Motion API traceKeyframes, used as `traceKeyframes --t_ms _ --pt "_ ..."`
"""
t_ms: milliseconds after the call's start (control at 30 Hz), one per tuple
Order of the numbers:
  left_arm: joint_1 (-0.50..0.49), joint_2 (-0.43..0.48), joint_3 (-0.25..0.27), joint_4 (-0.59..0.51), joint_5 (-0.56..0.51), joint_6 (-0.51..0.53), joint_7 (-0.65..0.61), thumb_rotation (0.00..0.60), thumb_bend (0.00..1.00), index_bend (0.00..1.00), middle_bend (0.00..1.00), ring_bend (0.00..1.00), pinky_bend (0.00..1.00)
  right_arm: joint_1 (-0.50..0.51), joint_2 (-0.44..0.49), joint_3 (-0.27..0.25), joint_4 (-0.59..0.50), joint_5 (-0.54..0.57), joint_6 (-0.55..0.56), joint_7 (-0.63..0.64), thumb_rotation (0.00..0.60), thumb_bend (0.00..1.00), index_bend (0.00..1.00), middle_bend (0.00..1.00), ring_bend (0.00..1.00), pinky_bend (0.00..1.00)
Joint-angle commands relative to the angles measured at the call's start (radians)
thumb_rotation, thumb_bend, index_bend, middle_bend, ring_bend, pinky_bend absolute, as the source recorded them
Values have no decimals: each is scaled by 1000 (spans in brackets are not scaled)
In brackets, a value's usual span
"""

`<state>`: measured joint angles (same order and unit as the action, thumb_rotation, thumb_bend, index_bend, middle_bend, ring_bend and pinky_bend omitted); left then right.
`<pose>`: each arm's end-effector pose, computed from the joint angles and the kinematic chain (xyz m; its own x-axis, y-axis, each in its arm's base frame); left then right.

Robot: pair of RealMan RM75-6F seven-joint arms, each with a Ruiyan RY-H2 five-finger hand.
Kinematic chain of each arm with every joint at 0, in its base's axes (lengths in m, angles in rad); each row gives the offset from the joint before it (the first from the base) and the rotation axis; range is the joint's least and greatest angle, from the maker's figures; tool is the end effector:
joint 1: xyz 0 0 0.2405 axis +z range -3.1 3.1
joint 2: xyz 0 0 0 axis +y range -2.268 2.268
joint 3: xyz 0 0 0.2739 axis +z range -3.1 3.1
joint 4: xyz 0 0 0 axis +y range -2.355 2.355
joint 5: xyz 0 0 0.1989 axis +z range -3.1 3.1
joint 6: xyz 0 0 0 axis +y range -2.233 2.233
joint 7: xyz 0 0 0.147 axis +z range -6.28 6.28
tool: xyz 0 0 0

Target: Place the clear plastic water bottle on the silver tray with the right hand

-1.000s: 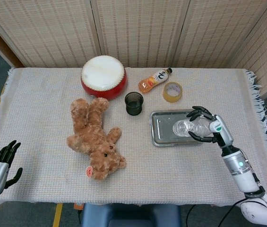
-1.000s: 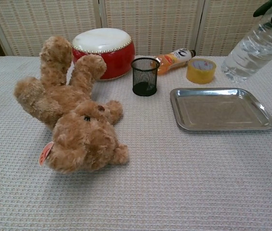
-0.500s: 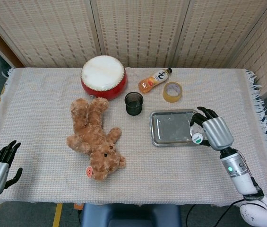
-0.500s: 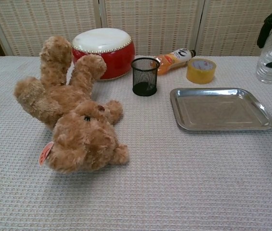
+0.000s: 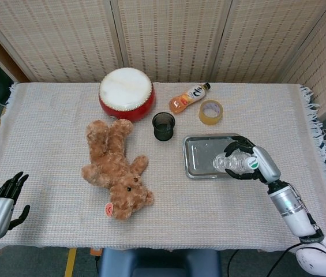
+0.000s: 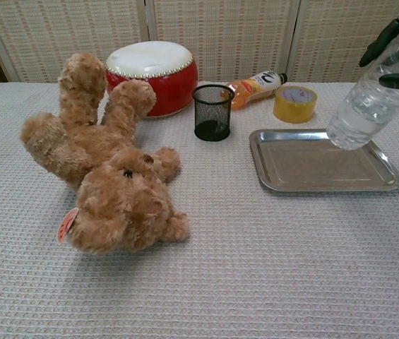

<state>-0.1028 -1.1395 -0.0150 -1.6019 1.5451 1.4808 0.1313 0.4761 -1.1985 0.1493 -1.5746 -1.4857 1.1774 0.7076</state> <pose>-0.3169 0.1830 0.1631 0.5089 0.0255 0.8604 0.8593 -0.0734 -0.5061 -0.2319 -0.3128 0.1276 -0.2652 -0.2812 0.9223 -0.9160 -0.2252 -0.3320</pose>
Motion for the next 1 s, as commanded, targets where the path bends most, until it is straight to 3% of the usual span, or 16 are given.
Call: traceKeyframes --t_ms 33,233,333,500,633,767,867,1000 --pt "0 1 1 0 -1 -2 -2 600 416 30 22 119 302 11 -9 41 -12 47 -16 -118 600 26 615 384 138 228" --pt "-2 4 7 1 17 2 -13 600 416 30 23 119 302 26 97 109 -258 56 13 -195 600 26 615 384 138 228" --pt "-3 0 6 6 17 2 -6 600 416 30 22 119 302 29 124 127 -315 74 14 -218 600 26 615 386 138 229" --pt "-1 2 9 -1 20 4 1 600 415 31 22 119 303 29 82 97 -225 108 -18 -233 600 26 615 388 138 230" --pt "0 2 10 1 26 9 -4 600 415 30 22 119 303 38 -17 60 -44 144 -84 -162 600 26 615 388 138 230" --pt "-3 1 9 5 20 2 -7 600 415 30 22 119 303 55 -76 35 62 127 -147 -70 600 26 615 388 138 230" --pt "-3 3 9 3 14 -4 -10 600 415 30 23 119 304 62 -81 32 57 79 -128 -62 600 26 615 388 138 230" --pt "-2 2 10 2 20 3 -6 600 414 30 22 118 304 65 -18 53 -75 22 -72 -121 600 26 615 388 138 230"
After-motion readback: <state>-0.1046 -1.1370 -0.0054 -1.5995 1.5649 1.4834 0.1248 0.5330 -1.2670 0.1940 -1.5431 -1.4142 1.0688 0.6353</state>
